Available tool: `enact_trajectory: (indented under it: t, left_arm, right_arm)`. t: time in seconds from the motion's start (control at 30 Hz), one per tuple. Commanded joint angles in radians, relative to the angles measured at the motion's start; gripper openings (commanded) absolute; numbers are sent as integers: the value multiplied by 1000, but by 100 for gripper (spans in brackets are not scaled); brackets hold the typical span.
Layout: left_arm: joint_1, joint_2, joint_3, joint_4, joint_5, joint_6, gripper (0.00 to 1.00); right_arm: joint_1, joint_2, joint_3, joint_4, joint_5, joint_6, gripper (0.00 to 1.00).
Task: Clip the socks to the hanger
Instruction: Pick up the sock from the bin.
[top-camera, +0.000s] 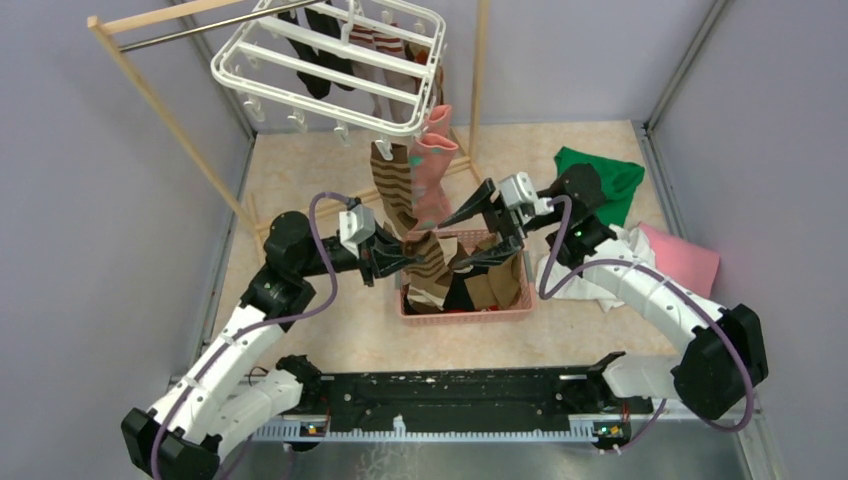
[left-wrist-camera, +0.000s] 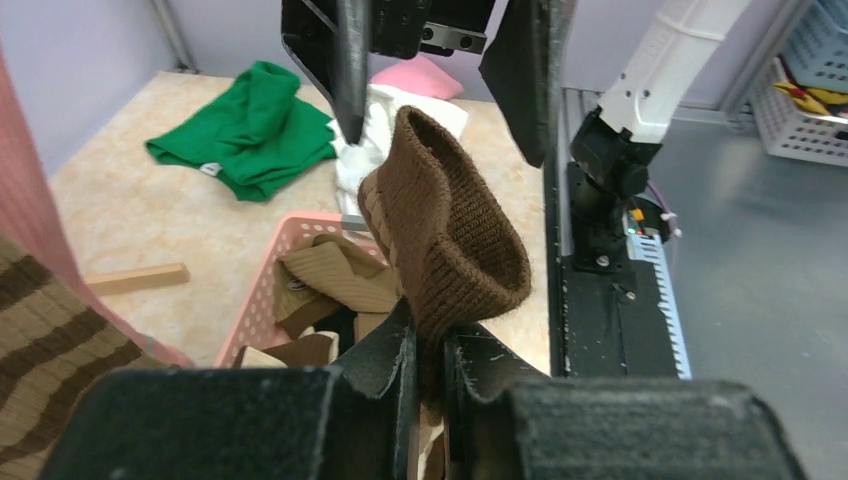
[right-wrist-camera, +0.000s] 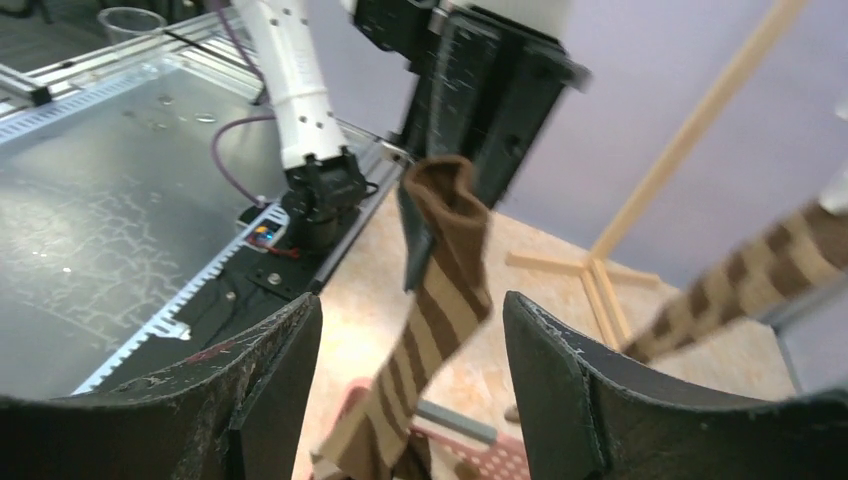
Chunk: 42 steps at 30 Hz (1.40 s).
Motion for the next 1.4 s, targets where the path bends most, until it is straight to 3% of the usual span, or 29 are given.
enact_trajectory:
  t: [0.0,0.2,0.37,0.57,0.73,0.77,0.83,0.87,1.0,1.13,1.37]
  left_arm:
    - [21,54,39,83,186,-55,15]
    - [22,96,37,160,213,-88,15]
    - [22,95,36,174,203,-90,14]
    - [21,78,9,189,144,-106,18]
    - [22,-30,-24,140,-27,-69,48]
    - [22,-55,-39,135,-63,-57,58]
    - [22,-154,-83,141,-198,-56,89]
    - [21,-201,-115,174,-236,-58,97]
    - [21,-331,-249,362,-381,-166,99]
    - [22,-299,-291,486,-359,-258,98]
    - [22,-144,-257,632,-251,-325,77]
  right_arm:
    - [78,7,49,2,-12,-58,65]
    - [100,30,58,40,69,23,57]
    - [109,32,49,45,86,32,44]
    - [111,38,46,82,128,73,1]
    - [91,32,54,104,176,221,0]
    - [86,27,52,109,192,256,0]
    - [72,15,43,116,221,304,0]
    - [69,8,37,115,235,318,0]
    - [61,-3,20,109,270,355,0]
    - [61,-2,14,120,291,364,0]
    - [61,10,17,111,311,356,0]
